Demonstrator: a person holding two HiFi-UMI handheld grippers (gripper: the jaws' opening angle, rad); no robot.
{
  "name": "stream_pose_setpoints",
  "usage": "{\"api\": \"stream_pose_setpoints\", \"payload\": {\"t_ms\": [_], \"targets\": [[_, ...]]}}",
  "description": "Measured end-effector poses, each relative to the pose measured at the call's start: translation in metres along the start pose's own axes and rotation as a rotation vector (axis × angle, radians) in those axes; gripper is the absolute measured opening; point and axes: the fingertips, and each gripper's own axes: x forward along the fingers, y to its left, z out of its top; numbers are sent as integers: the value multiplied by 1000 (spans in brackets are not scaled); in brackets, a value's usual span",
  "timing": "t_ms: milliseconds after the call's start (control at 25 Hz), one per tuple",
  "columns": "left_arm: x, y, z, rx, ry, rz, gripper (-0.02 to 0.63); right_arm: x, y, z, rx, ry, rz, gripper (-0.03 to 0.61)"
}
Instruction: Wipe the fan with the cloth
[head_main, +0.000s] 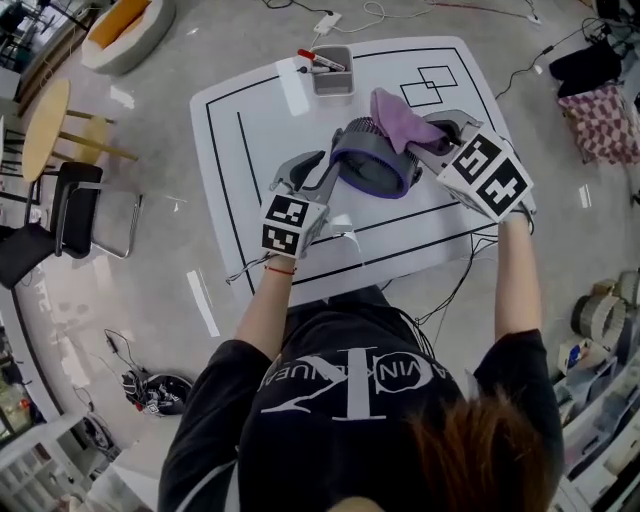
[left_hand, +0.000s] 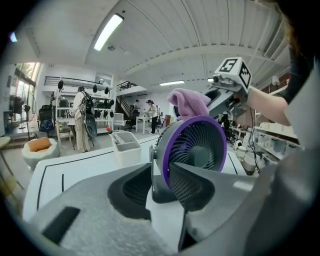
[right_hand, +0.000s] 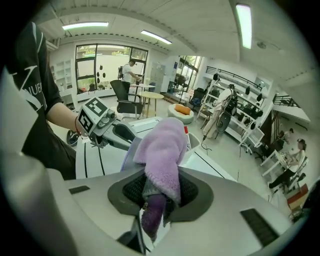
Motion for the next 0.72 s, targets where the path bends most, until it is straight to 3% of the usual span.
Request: {"api": "stream_pose_setpoints", "payload": {"t_ms": [400, 560, 720], "targets": [[-16, -23, 4, -31, 24, -3, 109, -11, 26, -58, 242, -78, -35, 100], [-23, -39, 12, -41, 8, -59, 109, -7, 35, -70, 318, -82, -95, 100], [-19, -65, 18, -69, 3, -149, 120, -2, 36, -73, 365, -70, -208, 100]]}}
